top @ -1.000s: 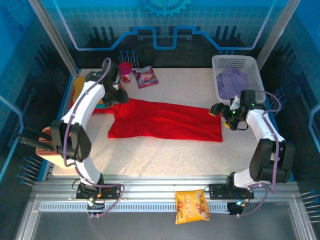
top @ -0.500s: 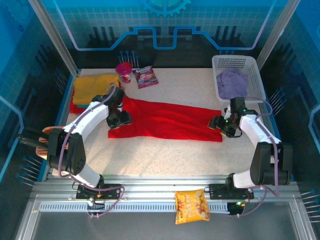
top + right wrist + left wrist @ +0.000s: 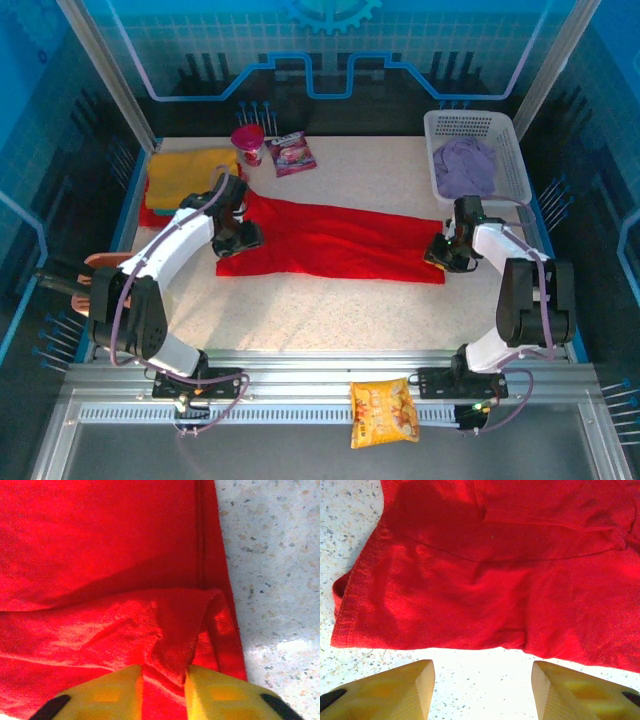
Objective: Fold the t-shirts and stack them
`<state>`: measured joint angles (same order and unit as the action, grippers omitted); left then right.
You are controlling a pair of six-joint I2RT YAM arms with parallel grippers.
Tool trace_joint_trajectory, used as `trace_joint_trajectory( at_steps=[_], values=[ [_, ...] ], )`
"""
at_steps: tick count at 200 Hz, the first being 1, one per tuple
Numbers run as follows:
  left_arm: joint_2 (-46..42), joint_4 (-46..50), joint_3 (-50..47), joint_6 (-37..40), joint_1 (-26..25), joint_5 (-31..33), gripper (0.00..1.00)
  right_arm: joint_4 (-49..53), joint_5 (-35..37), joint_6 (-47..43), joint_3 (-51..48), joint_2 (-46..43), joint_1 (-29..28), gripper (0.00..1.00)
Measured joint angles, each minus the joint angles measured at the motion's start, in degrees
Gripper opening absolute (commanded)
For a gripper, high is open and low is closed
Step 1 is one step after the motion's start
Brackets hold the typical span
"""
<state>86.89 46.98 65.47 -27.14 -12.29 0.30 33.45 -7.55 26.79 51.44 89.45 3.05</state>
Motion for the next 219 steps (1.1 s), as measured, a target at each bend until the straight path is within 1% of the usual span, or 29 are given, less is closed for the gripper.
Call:
trace_joint_trajectory(
  at_steps=[5,22,50,56,61,63,66,77,94,114,119,136,165,184,204,213,219],
  values=[
    [0.00,0.02,-0.07,-0.02,-0.09,0.00,0.54,0.00,-0.09,-0.24,0.17,0.09,0.00,0.13],
    [0.02,-0.13,-0.09,0.00,-0.31,0.00,0.53,0.13,-0.59,0.15,1.38,0.90,0.13,0.09],
    [0.02,-0.24,-0.09,-0.02,-0.52,0.02,0.52,0.50,-2.97,0.42,4.55,1.92,1.99,0.09],
    [0.02,-0.26,-0.09,-0.02,-0.52,0.02,0.52,0.46,-3.65,0.63,5.22,1.99,2.64,0.11],
    [0.02,-0.31,-0.13,0.00,-0.55,0.00,0.52,0.33,-4.50,1.09,5.88,2.16,3.41,0.19],
    [0.02,-0.35,-0.20,0.00,-0.57,0.02,0.52,0.31,-4.66,1.05,6.10,2.21,3.61,0.26],
    [0.02,-0.42,-0.28,-0.02,-0.59,0.02,0.52,0.20,-5.22,1.79,6.54,2.43,4.09,0.32],
    [0.02,-0.87,-0.83,-0.02,-0.59,-0.09,0.51,-0.13,-7.23,2.51,8.48,3.61,5.70,0.44],
    [0.02,-1.05,-1.95,-0.04,-0.63,-0.15,0.51,-1.14,-9.77,3.65,11.34,6.43,6.95,0.75],
    [0.02,-1.05,-3.06,-0.11,-0.63,-0.15,0.51,-2.05,-11.06,4.33,11.30,6.99,6.58,0.92],
    [0.02,-1.03,-3.19,-0.20,-0.63,-0.15,0.51,-2.05,-11.08,4.52,11.02,6.82,6.40,0.94],
    [-0.04,-1.09,-3.63,-0.68,-0.63,-0.20,0.51,-2.08,-10.97,3.72,8.83,5.35,6.14,0.96],
    [-2.69,-1.73,-6.69,-2.10,-0.63,-0.83,0.55,-1.33,-9.79,2.86,2.73,0.26,5.97,0.94],
    [-4.46,-1.84,-9.38,-3.34,-0.44,-1.27,0.55,-0.57,-8.74,2.49,-1.79,-3.93,5.97,0.89],
    [-4.48,-2.36,-11.17,-5.38,0.28,-1.22,0.65,0.28,-7.58,2.23,-5.05,-6.14,5.97,0.82],
    [-4.52,-2.73,-11.89,-6.16,1.03,-1.29,0.66,0.57,-7.26,2.01,-6.19,-6.67,5.95,0.78],
    [-4.59,-3.28,-12.48,-6.99,1.66,-1.64,0.66,0.61,-7.02,2.23,-6.75,-6.93,5.95,0.74]
  ],
)
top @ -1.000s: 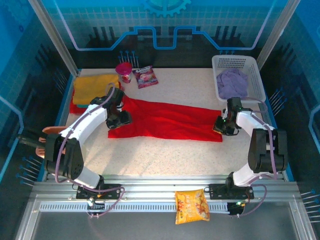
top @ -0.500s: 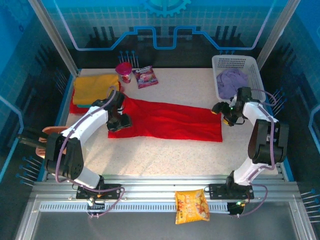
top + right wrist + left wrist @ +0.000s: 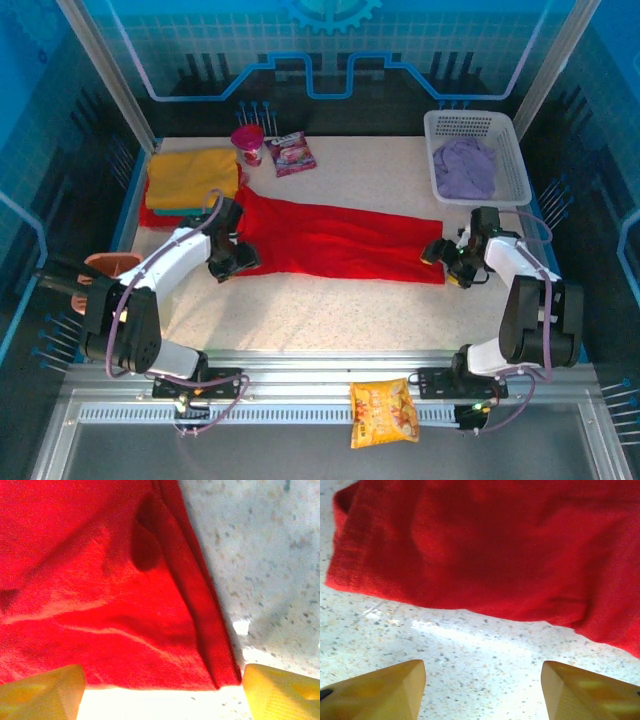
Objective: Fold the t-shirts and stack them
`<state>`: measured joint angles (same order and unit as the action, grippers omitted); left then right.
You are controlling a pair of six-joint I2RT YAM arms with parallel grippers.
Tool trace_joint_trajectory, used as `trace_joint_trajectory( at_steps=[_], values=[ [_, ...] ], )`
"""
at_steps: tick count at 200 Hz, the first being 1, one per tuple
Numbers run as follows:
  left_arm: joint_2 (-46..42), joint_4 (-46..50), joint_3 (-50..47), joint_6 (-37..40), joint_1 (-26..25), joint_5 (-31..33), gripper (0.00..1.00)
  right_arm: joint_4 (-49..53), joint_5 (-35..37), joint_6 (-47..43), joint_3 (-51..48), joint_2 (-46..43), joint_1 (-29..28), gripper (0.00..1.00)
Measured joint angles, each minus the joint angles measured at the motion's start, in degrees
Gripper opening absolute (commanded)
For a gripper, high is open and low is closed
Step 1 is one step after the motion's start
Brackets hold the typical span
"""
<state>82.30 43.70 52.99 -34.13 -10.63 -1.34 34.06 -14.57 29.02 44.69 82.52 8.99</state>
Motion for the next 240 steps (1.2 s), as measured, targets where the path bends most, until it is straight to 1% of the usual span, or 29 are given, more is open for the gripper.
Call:
trace_joint_trajectory(
  at_steps=[8,25,39,74,79,93,102,132,150,172,185,193,201,210,224,240],
  values=[
    [-0.15,-0.94,-0.92,-0.68,1.31,-0.98,0.66,-0.02,0.26,-0.31,-0.79,-0.35,-0.02,0.67],
    [-0.22,-3.56,-3.23,-2.45,4.17,-2.43,0.65,0.09,0.48,0.44,-1.64,-0.55,-0.11,0.63],
    [0.17,-5.18,-5.05,-3.89,5.62,-2.64,0.65,-0.09,0.59,0.70,-1.68,-0.48,-0.44,0.58],
    [0.98,-11.02,-9.99,-8.55,6.14,-3.08,0.65,-0.57,0.79,0.74,-1.75,1.70,-1.73,0.56],
    [0.98,-11.93,-10.73,-9.31,6.14,-3.06,0.65,-0.63,0.87,0.74,-1.86,1.88,-1.86,0.57],
    [0.74,-14.03,-12.37,-10.80,6.23,-2.93,0.65,-0.70,1.11,0.70,-2.01,2.12,-1.97,0.67],
    [-0.02,-15.06,-12.94,-11.87,6.43,-3.10,0.65,-0.70,1.55,1.03,-2.01,2.16,-1.99,0.70],
    [-1.68,-18.12,-15.39,-15.43,6.67,-2.78,0.63,-0.72,2.34,0.52,-1.95,2.14,-2.34,0.70],
    [-2.99,-20.46,-17.33,-17.62,6.78,-2.29,0.61,-0.76,2.60,0.52,-1.95,2.21,-2.36,0.69],
    [-4.48,-22.99,-19.37,-20.04,6.80,-1.90,0.59,-0.79,3.34,0.59,-1.95,2.49,-2.36,0.63],
    [-5.66,-24.50,-20.70,-21.29,7.02,-1.84,0.58,-0.76,3.69,0.52,-1.95,2.58,-2.36,0.63],
    [-6.45,-25.29,-21.40,-21.84,7.10,-1.86,0.58,-0.72,3.76,0.52,-1.95,2.58,-2.36,0.64],
    [-7.06,-25.79,-21.79,-22.34,7.10,-1.81,0.57,-0.70,3.85,0.50,-1.92,2.56,-2.36,0.69],
    [-7.43,-26.05,-21.99,-22.82,7.10,-1.75,0.53,-0.66,3.91,0.57,-1.92,2.14,-2.36,0.72],
    [-7.48,-26.03,-22.03,-22.93,7.10,-1.66,0.48,-0.24,4.76,0.17,-1.92,0.81,-2.34,0.73],
    [-7.48,-26.05,-22.03,-22.95,7.17,-1.64,0.49,0.61,5.40,-0.13,-1.90,-0.87,-2.34,0.74]
  ],
)
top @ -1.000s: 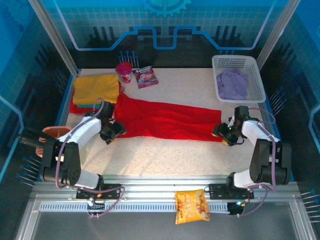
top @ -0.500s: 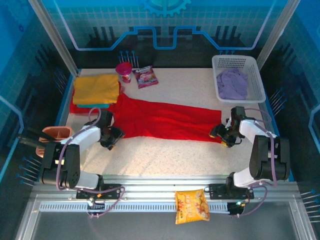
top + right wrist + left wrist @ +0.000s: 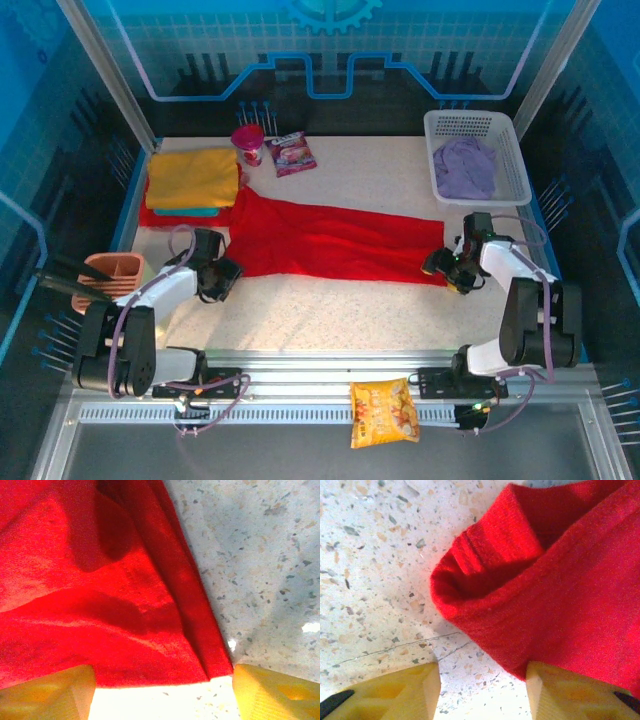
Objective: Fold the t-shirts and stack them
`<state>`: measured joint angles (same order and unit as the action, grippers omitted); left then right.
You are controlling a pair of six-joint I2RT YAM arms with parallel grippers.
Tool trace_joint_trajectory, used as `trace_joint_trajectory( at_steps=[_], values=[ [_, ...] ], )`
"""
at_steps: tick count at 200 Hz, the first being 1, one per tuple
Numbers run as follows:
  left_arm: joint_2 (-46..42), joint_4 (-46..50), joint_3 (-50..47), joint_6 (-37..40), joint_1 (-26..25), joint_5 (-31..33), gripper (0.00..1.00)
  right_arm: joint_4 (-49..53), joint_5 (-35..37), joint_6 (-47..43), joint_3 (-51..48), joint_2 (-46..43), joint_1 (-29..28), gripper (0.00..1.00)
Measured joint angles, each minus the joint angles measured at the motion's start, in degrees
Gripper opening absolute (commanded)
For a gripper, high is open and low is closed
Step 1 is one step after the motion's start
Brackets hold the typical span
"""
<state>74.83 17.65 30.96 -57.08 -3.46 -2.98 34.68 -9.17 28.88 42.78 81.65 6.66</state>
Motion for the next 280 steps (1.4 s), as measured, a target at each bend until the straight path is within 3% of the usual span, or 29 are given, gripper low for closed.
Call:
trace_joint_trajectory(
  at_steps=[28,110,146,189,214,224,280],
  values=[
    [-0.20,-0.39,0.17,0.00,-0.02,-0.37,0.49,1.66,0.24,-0.50,0.96,-0.74,0.00,0.73],
    [3.54,-13.60,2.43,0.42,0.00,-0.83,0.47,1.84,0.20,-1.57,1.20,3.32,-0.37,0.66],
    [4.83,-14.10,2.16,0.48,0.04,-0.90,0.40,1.29,0.66,-2.05,1.20,4.26,-1.05,0.53],
    [4.68,-12.63,2.10,1.90,0.15,-0.04,0.15,2.14,2.86,-1.95,1.95,5.60,-1.40,0.32],
    [4.68,-11.15,2.10,2.75,0.22,0.39,0.00,2.38,3.56,-2.29,2.23,5.99,-1.40,0.09],
    [4.68,-10.67,2.10,3.34,0.24,0.37,0.00,1.66,2.54,-2.32,2.25,6.36,-1.79,0.00],
    [6.45,-5.38,6.56,9.07,-0.22,0.00,0.00,3.26,1.46,-2.23,1.79,2.12,-1.46,0.00]
  ],
)
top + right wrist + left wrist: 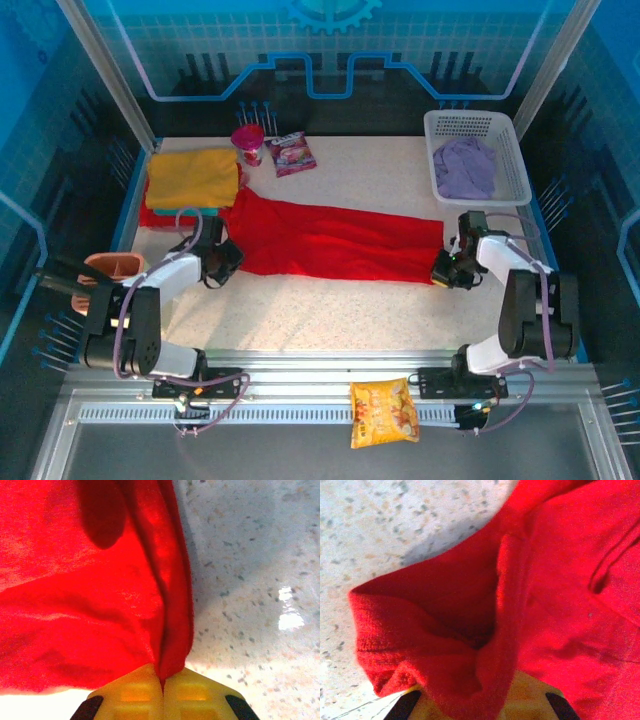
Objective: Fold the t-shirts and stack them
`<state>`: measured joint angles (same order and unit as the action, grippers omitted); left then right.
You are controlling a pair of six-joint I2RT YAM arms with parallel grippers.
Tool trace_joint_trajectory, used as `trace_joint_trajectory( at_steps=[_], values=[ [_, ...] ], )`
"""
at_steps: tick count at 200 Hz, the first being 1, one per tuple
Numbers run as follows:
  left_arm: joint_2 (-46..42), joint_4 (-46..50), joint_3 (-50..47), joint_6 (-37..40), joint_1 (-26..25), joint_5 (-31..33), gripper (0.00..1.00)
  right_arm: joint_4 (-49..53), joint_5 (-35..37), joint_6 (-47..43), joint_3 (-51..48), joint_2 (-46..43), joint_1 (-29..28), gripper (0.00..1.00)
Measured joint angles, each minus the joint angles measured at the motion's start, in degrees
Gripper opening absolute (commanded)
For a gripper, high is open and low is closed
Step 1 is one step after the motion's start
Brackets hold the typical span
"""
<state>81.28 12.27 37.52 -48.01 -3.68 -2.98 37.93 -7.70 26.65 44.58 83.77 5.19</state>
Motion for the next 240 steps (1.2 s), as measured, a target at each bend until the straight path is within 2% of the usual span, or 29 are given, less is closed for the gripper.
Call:
trace_joint_trajectory(
  at_steps=[43,85,121,179,202,205,213,216,229,234,240],
  values=[
    [7.82,1.68,9.97,3.19,-2.67,-2.03,0.00,4.09,-1.55,2.03,-3.91,-10.45,-0.07,0.00],
    [16.59,1.33,19.56,4.92,-5.95,-4.22,0.00,7.85,-1.79,5.64,-6.69,-16.50,-3.58,0.00],
    [23.52,1.05,27.41,6.97,-6.08,-6.51,0.00,10.51,-2.27,10.12,-9.29,-22.14,-10.80,0.00],
    [35.69,1.55,46.51,11.08,-6.21,-13.22,0.00,13.18,-3.10,17.59,-12.48,-27.36,-22.86,0.00],
    [40.13,3.93,53.81,13.27,-6.32,-14.58,0.00,13.05,-3.30,19.85,-13.44,-26.93,-26.71,0.15],
    [40.63,4.20,54.58,13.57,-6.32,-14.67,0.00,13.07,-3.28,19.93,-13.49,-26.73,-26.91,0.19],
    [41.66,4.85,56.08,14.16,-6.29,-14.75,0.00,13.05,-3.26,20.65,-13.51,-26.12,-27.32,0.43],
    [41.90,5.09,56.41,14.43,-6.25,-14.75,0.00,13.07,-3.28,20.46,-13.51,-25.97,-27.36,0.48],
    [42.60,6.51,57.16,15.41,-5.84,-14.88,0.09,13.11,-3.23,20.70,-13.51,-25.88,-27.69,0.59],
    [42.73,7.13,57.24,15.67,-5.60,-14.93,0.16,13.16,-3.26,20.87,-13.46,-25.97,-27.78,0.63],
    [42.82,7.74,57.27,16.00,-5.11,-15.10,0.25,13.44,-3.13,20.76,-13.31,-26.08,-27.85,0.64]
  ],
)
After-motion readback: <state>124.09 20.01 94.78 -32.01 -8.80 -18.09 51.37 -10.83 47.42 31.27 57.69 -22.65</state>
